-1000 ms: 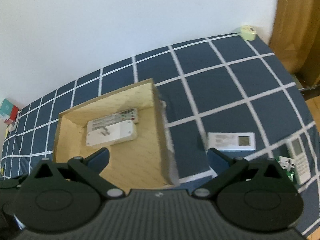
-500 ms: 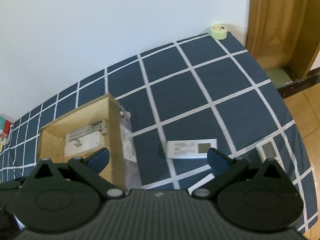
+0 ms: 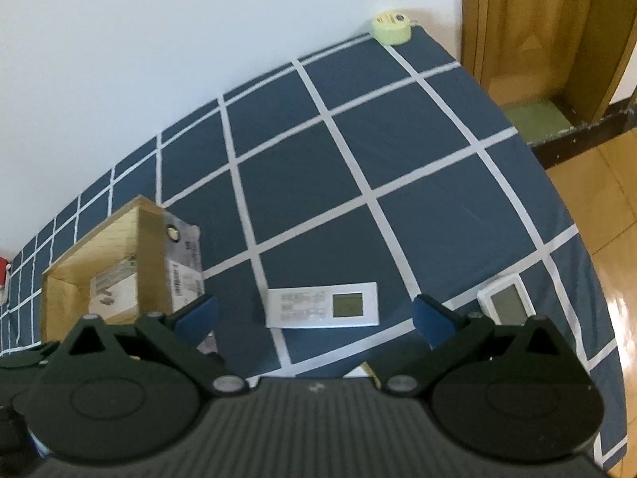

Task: Organize objects
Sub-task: 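Lower the right gripper onto the white AC remote and close it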

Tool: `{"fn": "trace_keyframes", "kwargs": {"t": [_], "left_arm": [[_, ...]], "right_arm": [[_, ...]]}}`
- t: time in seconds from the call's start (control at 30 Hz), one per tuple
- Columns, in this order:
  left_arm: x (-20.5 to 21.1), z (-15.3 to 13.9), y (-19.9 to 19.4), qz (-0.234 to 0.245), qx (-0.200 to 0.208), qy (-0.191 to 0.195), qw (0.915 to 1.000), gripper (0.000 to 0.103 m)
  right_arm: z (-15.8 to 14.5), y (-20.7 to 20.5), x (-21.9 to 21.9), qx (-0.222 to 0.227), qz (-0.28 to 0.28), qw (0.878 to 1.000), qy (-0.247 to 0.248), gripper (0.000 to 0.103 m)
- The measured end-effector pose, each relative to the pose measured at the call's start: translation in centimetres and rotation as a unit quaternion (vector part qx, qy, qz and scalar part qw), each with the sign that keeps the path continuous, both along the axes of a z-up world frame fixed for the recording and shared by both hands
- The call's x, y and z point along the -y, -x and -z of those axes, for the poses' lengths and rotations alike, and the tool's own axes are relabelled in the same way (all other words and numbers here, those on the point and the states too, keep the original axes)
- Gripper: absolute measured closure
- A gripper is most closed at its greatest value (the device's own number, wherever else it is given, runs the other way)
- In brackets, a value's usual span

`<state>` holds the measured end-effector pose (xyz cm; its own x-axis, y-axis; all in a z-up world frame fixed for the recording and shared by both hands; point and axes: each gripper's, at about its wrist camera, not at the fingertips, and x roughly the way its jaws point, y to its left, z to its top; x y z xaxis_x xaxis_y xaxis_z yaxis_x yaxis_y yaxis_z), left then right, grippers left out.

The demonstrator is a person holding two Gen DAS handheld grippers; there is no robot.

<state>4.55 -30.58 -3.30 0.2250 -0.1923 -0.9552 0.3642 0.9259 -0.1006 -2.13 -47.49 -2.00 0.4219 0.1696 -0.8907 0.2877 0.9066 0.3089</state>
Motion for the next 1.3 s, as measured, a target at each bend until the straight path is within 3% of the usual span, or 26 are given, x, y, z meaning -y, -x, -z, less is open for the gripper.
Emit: {"fn": "trace_keyframes", "kwargs": {"t": [0.33, 0.87, 1.3], "left_arm": [[2.9, 4.1, -2.4, 0.016, -0.032, -0.015, 0.9992, 0.0], [4.2, 10.0, -5.0, 0.024, -0.093, -0.02, 0.9952, 0.002], [4.2, 12.4, -5.8, 0.026, -0.128, -0.004, 0.9914, 0.018]], "right_arm": [[4.9, -2.4, 1.8, -0.043, 0.006, 0.999, -0.023, 0.0], [11.3, -4.9, 1.3, -0.106, 0.006, 0.994, -0.036, 0.003], [13.6, -6.1, 0.8, -0.128, -0.012, 0.991, -0.046, 0.03]]}}
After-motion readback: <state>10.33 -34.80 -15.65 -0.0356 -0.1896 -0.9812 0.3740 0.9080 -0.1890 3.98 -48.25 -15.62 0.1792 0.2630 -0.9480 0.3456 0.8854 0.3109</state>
